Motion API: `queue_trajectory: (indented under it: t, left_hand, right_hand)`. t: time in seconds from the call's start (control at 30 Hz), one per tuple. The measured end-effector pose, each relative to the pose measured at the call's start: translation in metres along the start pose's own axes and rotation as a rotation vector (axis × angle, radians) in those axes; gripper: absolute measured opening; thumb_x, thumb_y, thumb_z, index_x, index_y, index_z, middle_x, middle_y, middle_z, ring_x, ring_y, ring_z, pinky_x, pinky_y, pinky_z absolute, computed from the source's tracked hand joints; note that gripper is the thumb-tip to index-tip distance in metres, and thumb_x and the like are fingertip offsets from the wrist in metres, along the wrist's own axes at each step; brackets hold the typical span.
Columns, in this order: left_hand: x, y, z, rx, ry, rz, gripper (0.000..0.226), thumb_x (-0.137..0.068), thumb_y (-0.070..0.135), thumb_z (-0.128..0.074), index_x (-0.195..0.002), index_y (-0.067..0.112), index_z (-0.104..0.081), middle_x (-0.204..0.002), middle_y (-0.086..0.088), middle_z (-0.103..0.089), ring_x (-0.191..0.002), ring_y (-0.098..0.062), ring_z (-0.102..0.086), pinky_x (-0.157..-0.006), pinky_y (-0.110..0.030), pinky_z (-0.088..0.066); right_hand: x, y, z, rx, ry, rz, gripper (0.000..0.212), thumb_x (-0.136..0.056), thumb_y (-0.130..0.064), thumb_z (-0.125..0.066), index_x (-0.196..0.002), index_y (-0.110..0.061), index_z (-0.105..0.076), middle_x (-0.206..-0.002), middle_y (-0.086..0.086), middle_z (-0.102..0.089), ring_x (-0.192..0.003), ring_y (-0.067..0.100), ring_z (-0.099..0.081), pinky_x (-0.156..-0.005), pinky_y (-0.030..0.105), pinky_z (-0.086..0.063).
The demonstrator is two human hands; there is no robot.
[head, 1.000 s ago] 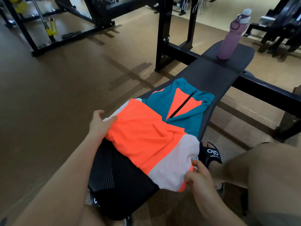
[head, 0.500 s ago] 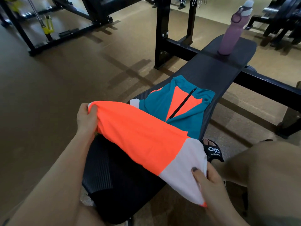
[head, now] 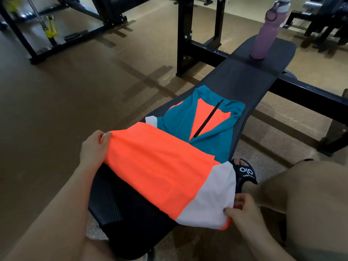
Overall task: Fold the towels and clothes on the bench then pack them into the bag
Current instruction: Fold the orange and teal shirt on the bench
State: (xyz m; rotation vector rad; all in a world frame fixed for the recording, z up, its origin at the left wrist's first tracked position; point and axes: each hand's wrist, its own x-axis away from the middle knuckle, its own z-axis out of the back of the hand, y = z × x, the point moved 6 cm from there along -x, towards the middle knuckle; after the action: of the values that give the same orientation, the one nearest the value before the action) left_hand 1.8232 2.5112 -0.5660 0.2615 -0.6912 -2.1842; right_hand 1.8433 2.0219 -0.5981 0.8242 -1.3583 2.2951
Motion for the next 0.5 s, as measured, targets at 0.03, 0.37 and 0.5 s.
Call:
queue_trajectory:
  t: [0.03,0.37,0.5]
  left_hand:
    - [0.001,0.0,-0.003,0.005,-0.048,0.031,0.032,-0.1,0.045,-0.051,-0.11,0.016,-0.061,-0.108,-0.011,-0.066,-0.106,-0.036,-0.06,-0.085,-0.043,-0.045]
    - [0.057,0.136,-0.057,-0.429,-0.277,-0.874,0.08,-0.075,0.034,-0.044,-0.154,0.02,-0.041,-0.152,-0.012,-0.047,-0.139,-0.03,-0.045,-0.118,-0.044,-0.031]
    - [0.061,0.154,-0.081,-0.796,-0.483,-0.937,0.089,-0.073,0.037,-0.061,-0.156,0.028,-0.033,-0.153,-0.003,-0.04,-0.144,-0.023,-0.035,-0.121,-0.037,-0.017]
  right_hand:
    - [-0.001,-0.006,0.004,0.068,0.059,0.047,0.044,-0.078,0.001,-0.072,-0.114,-0.011,-0.049,-0.103,0.006,-0.059,-0.09,0.018,-0.058,-0.078,0.038,-0.048]
    - [-0.026,-0.142,-0.042,0.869,0.022,0.859,0.057,-0.088,-0.052,-0.055,-0.132,-0.017,-0.047,-0.121,0.004,-0.051,-0.113,0.028,-0.048,-0.093,0.044,-0.044]
    - [-0.055,-0.16,-0.057,1.149,-0.105,0.735,0.047,-0.087,-0.048,-0.063,-0.116,-0.015,-0.044,-0.115,0.007,-0.054,-0.109,0.031,-0.056,-0.079,0.039,-0.042]
